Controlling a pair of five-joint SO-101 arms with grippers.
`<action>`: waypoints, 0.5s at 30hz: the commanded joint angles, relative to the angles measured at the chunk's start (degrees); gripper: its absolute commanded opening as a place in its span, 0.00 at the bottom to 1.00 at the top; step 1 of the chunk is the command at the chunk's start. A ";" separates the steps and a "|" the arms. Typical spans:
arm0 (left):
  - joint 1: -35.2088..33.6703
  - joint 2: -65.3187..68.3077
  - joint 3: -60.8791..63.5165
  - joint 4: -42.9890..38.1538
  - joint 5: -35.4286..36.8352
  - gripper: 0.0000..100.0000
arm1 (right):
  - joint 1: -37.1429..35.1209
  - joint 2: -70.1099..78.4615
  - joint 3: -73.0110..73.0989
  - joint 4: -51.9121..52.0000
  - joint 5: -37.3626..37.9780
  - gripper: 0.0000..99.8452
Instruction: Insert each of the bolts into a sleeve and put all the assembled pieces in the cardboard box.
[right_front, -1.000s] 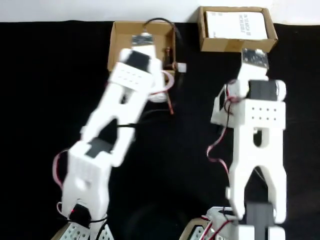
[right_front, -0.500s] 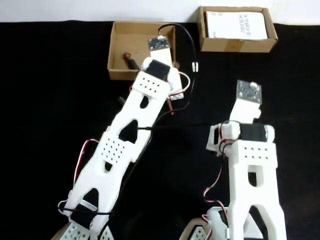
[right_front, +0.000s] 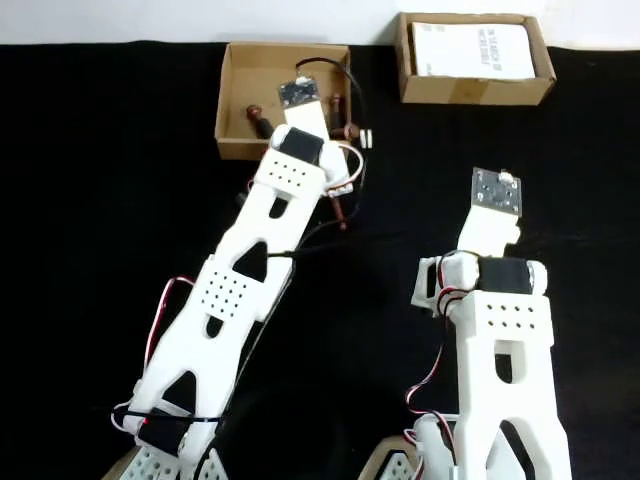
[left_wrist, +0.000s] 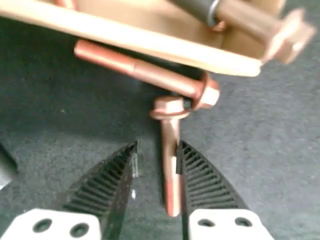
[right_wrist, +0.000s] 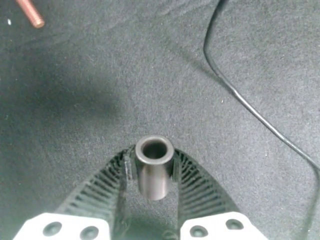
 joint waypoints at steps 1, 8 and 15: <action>-0.57 1.19 -1.89 -0.35 -0.09 0.12 | 0.40 -1.89 -0.48 -0.48 0.44 0.01; -0.48 1.98 -1.98 -0.35 -0.09 0.12 | 0.40 -1.89 -0.13 -0.22 0.44 0.01; -1.45 1.98 -2.33 7.38 -2.29 0.01 | 0.40 -1.98 -0.57 -0.22 0.44 0.01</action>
